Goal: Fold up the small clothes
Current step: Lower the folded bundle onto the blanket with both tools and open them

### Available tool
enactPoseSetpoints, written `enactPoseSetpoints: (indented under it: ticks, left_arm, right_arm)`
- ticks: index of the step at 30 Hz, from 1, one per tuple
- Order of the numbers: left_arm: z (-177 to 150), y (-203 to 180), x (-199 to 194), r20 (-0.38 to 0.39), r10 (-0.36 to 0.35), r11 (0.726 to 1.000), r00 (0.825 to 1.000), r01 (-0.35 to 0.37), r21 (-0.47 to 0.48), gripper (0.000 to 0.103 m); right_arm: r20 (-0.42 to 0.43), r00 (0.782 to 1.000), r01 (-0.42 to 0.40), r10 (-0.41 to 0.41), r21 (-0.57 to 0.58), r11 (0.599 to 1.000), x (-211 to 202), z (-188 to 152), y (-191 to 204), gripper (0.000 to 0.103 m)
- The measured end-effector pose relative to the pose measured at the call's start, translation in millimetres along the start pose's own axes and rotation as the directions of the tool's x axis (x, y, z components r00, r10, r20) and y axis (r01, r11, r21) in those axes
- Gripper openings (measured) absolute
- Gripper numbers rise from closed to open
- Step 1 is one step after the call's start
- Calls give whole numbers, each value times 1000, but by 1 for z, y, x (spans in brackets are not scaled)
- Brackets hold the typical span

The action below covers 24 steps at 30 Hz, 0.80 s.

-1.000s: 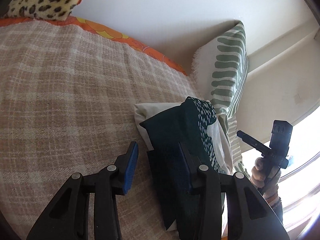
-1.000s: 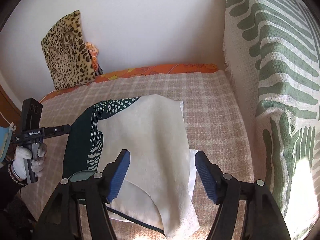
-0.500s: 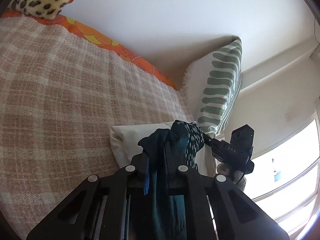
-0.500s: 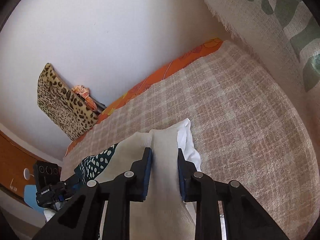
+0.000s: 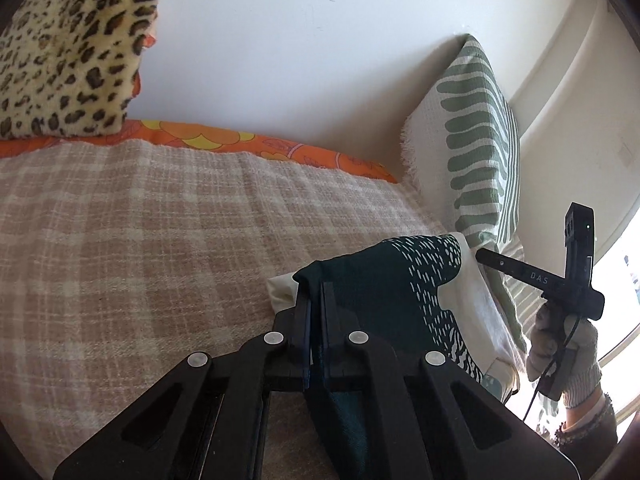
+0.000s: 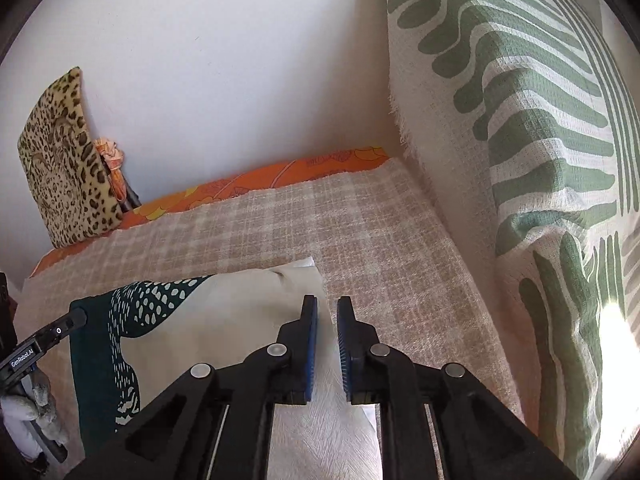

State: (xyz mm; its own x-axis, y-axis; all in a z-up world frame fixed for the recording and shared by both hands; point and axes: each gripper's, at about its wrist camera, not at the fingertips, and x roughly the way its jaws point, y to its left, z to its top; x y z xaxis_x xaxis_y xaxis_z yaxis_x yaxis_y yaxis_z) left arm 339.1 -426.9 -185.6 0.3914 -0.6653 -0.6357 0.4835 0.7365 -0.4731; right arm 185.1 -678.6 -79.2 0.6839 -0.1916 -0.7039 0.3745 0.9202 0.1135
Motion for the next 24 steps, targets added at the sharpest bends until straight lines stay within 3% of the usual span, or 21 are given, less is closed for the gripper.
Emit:
enactPoseSetpoints:
  ticks: [1, 3, 5, 7, 10, 12, 14, 15, 17, 21, 24]
  left_arm:
    - [-2, 5, -3, -11, -1, 1000, 1000, 1, -12, 3]
    - [-1, 8, -11, 4, 29, 1000, 1000, -29, 5, 9]
    - [3, 12, -18, 14, 38, 999, 999, -38, 2, 15]
    - [6, 16, -22, 6, 31, 999, 999, -31, -16, 18]
    - [4, 11, -31, 8, 33, 999, 999, -33, 15, 18]
    - [1, 4, -34, -1, 49, 997, 999, -49, 56, 18]
    - [-2, -4, -38, 2, 75, 992, 997, -75, 104, 18]
    - [-4, -7, -39, 7, 96, 987, 995, -96, 131, 18]
    - [-8, -13, -45, 23, 146, 971, 989, -148, 188, 20]
    - [-12, -22, -55, 55, 197, 944, 979, -204, 258, 51]
    - [-12, -28, -65, 65, 191, 943, 979, -202, 266, 53]
  right_arm:
    - [18, 1000, 20, -19, -8, 1000, -6, 1, 0, 39]
    - [78, 997, 15, -13, -15, 1000, -22, 6, 4, 39]
    - [113, 991, -70, 73, -34, 997, -37, 8, 16, 38]
    - [95, 983, -147, 158, -112, 983, -39, 9, 45, 35]
    - [33, 976, -202, 215, -236, 951, -24, 5, 94, 25]
    - [-2, 982, -181, 190, -301, 936, -6, 2, 117, 22]
    - [-47, 996, -85, 73, -339, 937, 22, -3, 127, 22]
    - [-76, 996, -65, 43, -320, 945, 34, -4, 123, 22]
    - [-128, 990, -90, 61, -238, 967, 50, -8, 106, 26]
    - [-119, 989, -112, 93, -164, 980, 50, -15, 94, 27]
    - [-102, 989, -116, 103, -135, 984, 39, -14, 94, 29]
